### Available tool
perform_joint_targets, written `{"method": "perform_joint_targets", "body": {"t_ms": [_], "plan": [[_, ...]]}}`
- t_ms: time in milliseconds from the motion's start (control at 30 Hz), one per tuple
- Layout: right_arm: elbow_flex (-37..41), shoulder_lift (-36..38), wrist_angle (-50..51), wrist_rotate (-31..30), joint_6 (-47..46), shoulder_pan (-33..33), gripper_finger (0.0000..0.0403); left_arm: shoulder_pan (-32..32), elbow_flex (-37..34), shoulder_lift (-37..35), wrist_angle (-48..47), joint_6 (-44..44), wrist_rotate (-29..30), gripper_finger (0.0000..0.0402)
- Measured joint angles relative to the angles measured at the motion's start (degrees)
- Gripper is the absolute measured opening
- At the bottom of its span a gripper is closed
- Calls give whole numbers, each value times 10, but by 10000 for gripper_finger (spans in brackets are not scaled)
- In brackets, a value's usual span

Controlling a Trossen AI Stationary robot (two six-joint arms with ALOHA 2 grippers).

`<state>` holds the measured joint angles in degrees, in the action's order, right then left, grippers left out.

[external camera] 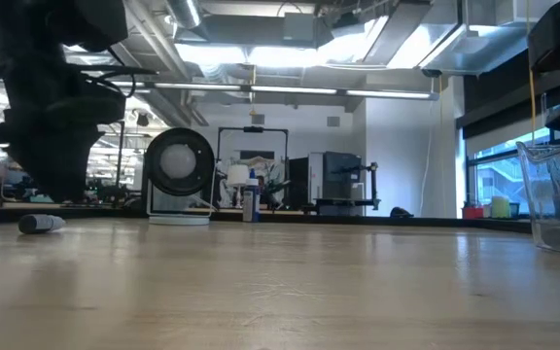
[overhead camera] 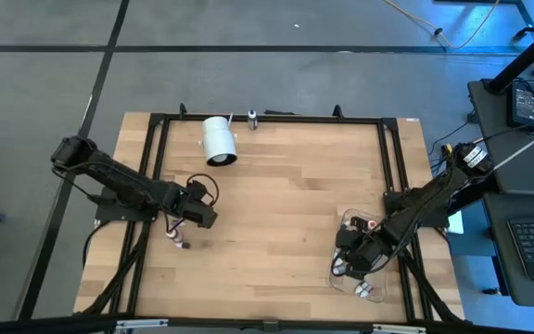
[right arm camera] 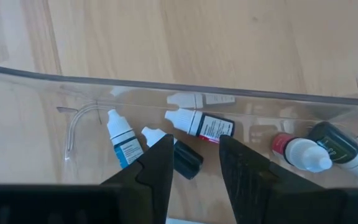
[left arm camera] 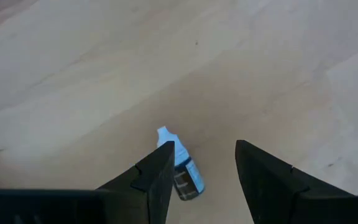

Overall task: Pick & Place food coloring
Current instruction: Put the small brown food coloring bottle into the transparent bin

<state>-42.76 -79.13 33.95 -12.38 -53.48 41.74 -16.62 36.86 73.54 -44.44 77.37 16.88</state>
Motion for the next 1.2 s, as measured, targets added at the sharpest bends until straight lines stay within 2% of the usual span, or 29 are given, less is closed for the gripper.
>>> {"method": "perform_joint_targets", "body": {"t_ms": [233, 567, 733, 1200], "plan": [[0, 0, 0, 0, 0, 0, 132, 0, 0, 2, -1, 0, -4, 164], [0, 0, -1, -1, 0, 0, 132, 0, 0, 62, -1, -1, -21, 164], [0, 0, -2, -1, 0, 0, 132, 0, 0, 80, -1, -2, -66, 164], [0, 0, -2, -1, 0, 0, 132, -2, 0, 85, 4, -22, -61, 161]]}}
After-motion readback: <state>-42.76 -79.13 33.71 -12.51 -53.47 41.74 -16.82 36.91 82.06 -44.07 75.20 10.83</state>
